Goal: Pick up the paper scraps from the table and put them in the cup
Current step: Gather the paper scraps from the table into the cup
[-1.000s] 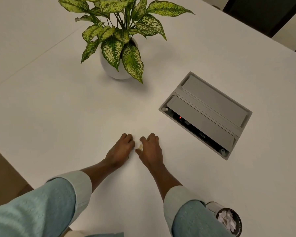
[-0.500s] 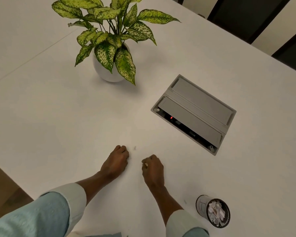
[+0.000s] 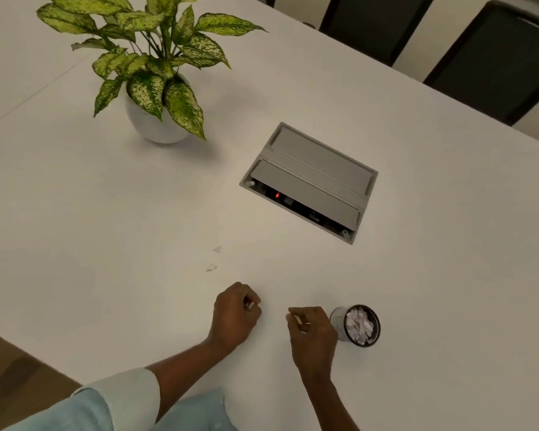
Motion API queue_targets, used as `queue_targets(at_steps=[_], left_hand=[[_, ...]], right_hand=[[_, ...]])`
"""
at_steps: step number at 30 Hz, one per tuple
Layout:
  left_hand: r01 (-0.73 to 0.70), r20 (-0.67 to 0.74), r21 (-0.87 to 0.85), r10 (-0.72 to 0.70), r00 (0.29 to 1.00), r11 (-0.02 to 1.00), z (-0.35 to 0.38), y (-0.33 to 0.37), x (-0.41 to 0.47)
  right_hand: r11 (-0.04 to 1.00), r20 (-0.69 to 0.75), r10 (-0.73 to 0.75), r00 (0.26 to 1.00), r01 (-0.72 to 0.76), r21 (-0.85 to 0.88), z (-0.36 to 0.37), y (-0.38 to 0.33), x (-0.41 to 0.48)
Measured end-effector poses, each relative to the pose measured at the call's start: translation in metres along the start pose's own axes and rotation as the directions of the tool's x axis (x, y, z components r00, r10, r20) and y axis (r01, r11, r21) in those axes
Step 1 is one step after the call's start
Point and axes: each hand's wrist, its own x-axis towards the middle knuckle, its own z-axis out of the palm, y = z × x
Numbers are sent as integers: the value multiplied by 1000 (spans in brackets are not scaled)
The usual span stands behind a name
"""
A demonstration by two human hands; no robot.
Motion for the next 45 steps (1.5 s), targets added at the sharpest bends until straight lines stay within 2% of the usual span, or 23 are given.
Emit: queue_targets(at_steps=[5,10,13,23,28,31,36,40,45], left_hand=[[-138,85,-68,143,986,988,35,48,-11],[-192,151,-104,206,967,976,66,87,-6],[-176,210,-110,196,958,978,85,107,-1],[-279,373,-63,282,884,958,129,140,-4],[-316,349,-54,314,883,947,124,134,-4],[-359,286,-31,352,891,933,108,116,-4],[-379,264,157,331,906,912,60,48,-8],[-368,313,454,241,918,811,2,-14,-18],[-245,331,628,31,943,739,-43,-72,-30]], right_hand=[[997,-173,77,982,-71,36,-43,7,-15],[985,-354,162,921,-174,0,-81,29,-6],[978,-364,175,915,-203,-38,-99,41,3],[977,-265,177,948,-202,-69,-119,57,19],[979,-305,174,936,-199,-53,-117,59,13],[990,-371,91,924,-126,-70,-111,53,7],[997,-355,-66,932,51,-51,-87,32,1],[989,-217,-147,965,148,-8,-56,11,5],[970,-13,-237,972,235,-54,-14,-10,15]])
